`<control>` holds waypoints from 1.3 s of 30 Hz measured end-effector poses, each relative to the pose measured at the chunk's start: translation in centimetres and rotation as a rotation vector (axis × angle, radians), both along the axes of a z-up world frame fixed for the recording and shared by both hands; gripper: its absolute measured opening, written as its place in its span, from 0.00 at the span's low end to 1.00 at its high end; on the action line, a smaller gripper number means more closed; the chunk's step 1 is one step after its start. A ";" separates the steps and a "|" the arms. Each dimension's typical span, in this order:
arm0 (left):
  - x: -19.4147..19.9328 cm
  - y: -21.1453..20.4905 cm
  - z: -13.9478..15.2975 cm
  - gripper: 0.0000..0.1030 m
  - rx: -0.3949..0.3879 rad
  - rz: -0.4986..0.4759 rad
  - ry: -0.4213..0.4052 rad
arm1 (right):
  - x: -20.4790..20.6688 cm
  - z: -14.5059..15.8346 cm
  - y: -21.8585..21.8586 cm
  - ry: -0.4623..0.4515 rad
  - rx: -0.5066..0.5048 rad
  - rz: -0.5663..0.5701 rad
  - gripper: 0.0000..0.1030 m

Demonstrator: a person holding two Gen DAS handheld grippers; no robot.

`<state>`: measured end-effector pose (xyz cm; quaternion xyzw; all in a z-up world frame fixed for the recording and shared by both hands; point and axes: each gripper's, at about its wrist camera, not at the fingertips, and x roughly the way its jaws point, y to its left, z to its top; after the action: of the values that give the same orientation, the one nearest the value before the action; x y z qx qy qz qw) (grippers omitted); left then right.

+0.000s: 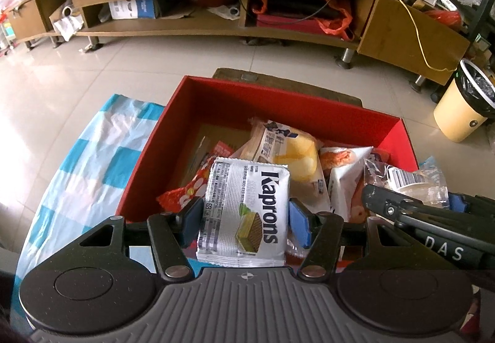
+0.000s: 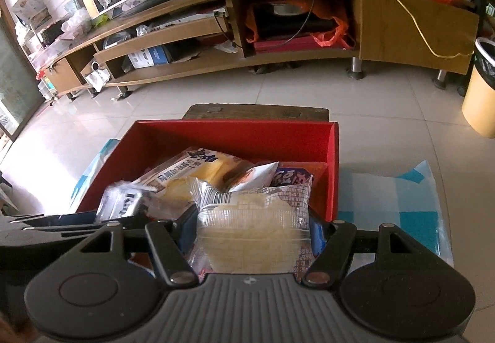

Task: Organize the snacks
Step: 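Carry Kaprons pack into red box with left tool while right carries bread in, then open both tools to release the packs inside the red box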

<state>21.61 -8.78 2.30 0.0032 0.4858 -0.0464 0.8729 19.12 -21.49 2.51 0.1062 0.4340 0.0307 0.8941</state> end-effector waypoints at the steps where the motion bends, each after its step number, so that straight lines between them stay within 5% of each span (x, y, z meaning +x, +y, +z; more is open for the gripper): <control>1: 0.2 -0.1 0.0 0.64 0.002 0.000 -0.001 | 0.3 -0.1 0.0 0.001 0.001 0.002 0.64; 26: -0.6 0.5 1.4 0.82 -0.040 0.014 -0.020 | 0.2 0.7 -1.5 -0.016 0.059 -0.037 0.71; 39: -4.5 0.7 2.3 0.86 -0.031 -0.013 -0.020 | -4.3 2.4 -1.5 -0.016 0.059 -0.034 0.76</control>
<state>17.09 -8.08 4.63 -0.0067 0.4763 -0.0595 0.8772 14.81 -22.97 4.87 0.1398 0.4238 0.0293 0.8944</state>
